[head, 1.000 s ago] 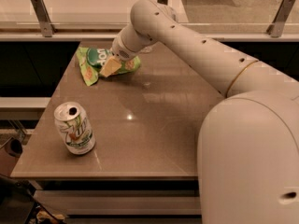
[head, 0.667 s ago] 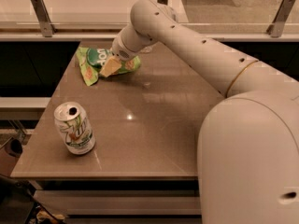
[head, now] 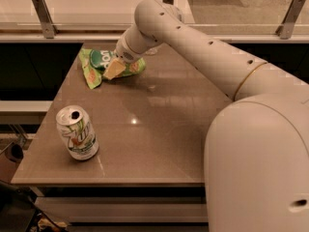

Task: Pick green rice chip bag

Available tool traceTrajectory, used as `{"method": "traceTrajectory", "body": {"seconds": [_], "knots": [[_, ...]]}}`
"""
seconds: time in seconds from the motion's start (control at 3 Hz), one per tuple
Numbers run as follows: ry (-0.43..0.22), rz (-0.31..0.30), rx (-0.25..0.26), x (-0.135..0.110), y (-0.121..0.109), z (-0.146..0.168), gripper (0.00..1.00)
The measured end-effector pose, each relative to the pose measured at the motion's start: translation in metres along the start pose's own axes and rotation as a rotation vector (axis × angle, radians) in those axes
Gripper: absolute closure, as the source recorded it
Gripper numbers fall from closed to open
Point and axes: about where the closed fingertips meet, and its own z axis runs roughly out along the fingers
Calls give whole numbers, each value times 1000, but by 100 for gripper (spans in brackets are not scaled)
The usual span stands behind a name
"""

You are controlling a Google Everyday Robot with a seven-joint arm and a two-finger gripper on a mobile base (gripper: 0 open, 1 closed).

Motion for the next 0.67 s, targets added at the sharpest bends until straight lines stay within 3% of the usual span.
{"method": "traceTrajectory", "body": {"seconds": [0.67], "knots": [[27, -71, 45, -54, -3, -50, 100]]}}
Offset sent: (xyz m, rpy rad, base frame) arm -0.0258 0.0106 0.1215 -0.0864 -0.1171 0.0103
